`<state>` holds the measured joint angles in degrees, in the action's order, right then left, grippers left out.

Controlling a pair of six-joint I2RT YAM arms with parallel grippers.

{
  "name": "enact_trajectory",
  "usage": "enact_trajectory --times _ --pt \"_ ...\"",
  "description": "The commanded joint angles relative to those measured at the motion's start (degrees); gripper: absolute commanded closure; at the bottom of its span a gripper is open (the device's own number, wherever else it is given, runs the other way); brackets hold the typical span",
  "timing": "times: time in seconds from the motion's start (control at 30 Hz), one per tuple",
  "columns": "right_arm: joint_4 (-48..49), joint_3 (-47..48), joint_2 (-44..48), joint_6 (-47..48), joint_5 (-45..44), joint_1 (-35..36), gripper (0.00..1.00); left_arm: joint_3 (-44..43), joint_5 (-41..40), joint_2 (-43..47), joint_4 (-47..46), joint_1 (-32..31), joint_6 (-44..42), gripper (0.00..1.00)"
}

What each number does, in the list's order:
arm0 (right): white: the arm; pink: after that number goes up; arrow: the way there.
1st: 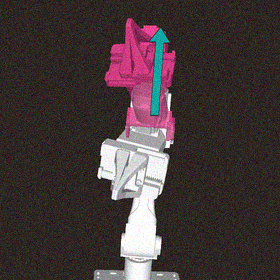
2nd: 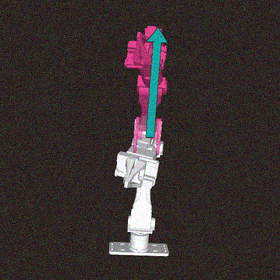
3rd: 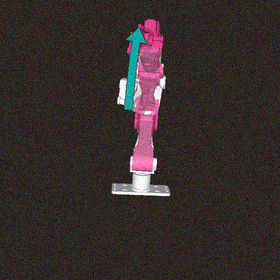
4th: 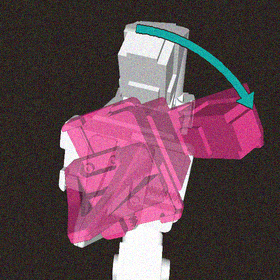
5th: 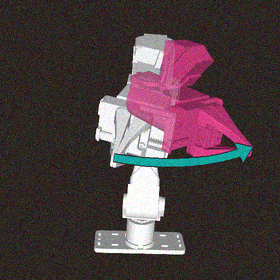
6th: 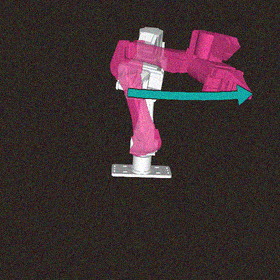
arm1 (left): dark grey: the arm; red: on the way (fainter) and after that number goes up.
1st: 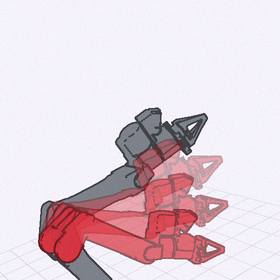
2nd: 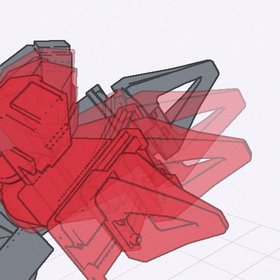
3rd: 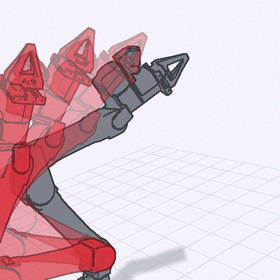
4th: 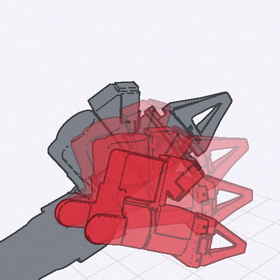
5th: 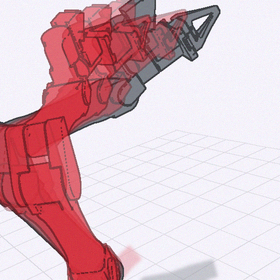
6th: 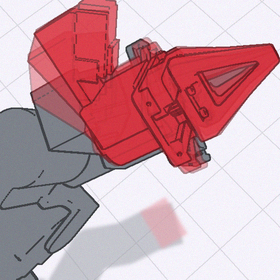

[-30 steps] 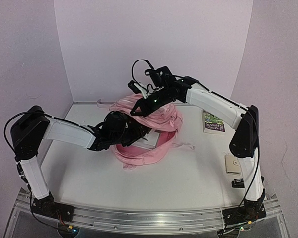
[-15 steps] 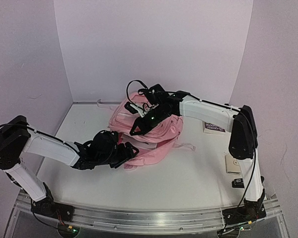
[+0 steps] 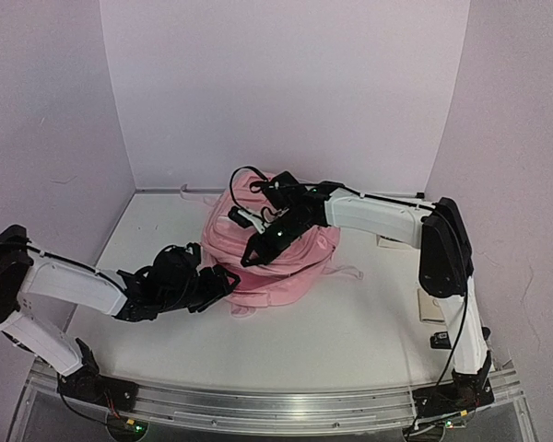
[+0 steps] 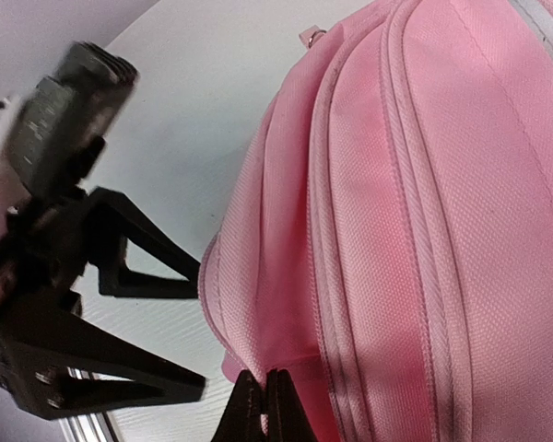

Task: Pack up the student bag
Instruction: Place the book in the student bag, then adjust the student bag at the center of the board.

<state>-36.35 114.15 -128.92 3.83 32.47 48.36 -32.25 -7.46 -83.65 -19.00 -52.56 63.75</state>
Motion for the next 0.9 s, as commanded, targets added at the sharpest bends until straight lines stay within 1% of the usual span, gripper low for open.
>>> enact_trajectory --times 0.0,0.1,0.17,0.27,0.37,0.43,0.47,0.6,0.67,0.73,0.87 --pt "-1.8 -6.9 8.5 4.6 -4.6 -2.0 1.0 2.9 -1.2 11.4 0.9 0.7 -8.1 0.23" --pt "-3.5 -11.3 10.6 7.2 -5.7 -3.6 1.0 0.7 -3.2 17.6 10.0 3.0 -13.0 0.14" --pt "-4.2 -14.2 12.3 9.1 -5.8 -4.6 1.0 -0.6 -3.7 20.3 14.3 5.4 -15.2 0.08" --pt "-6.0 -17.3 14.8 12.0 -5.6 -5.5 1.0 -2.2 -2.4 21.0 18.1 9.6 -17.2 0.03" --pt "-8.1 -18.9 16.3 14.6 -5.6 -5.9 1.0 -3.5 -0.8 19.3 18.6 12.6 -19.9 0.01" --pt "-9.2 -19.0 16.7 15.6 -5.0 -5.9 1.0 -4.9 -0.5 17.2 20.4 13.4 -21.5 0.01" --pt "-9.8 -18.9 16.6 16.0 -4.6 -5.9 1.0 -5.5 -0.4 16.2 20.3 13.6 -22.5 0.02" --pt "-11.5 -18.9 16.5 17.1 -4.8 -6.2 1.0 -7.9 0.8 12.3 19.6 15.7 -27.9 0.15" --pt "-11.8 -18.4 16.6 16.9 -4.3 -6.7 1.0 -7.4 1.7 11.7 16.7 16.3 -30.1 0.18" --pt "-11.8 -17.4 16.5 16.3 -2.8 -6.9 1.0 -6.2 5.7 11.7 12.0 16.4 -32.0 0.19" --pt "-11.5 -11.3 12.4 12.9 1.1 -5.4 1.0 -4.3 10.9 10.8 6.5 16.4 -30.4 0.2"
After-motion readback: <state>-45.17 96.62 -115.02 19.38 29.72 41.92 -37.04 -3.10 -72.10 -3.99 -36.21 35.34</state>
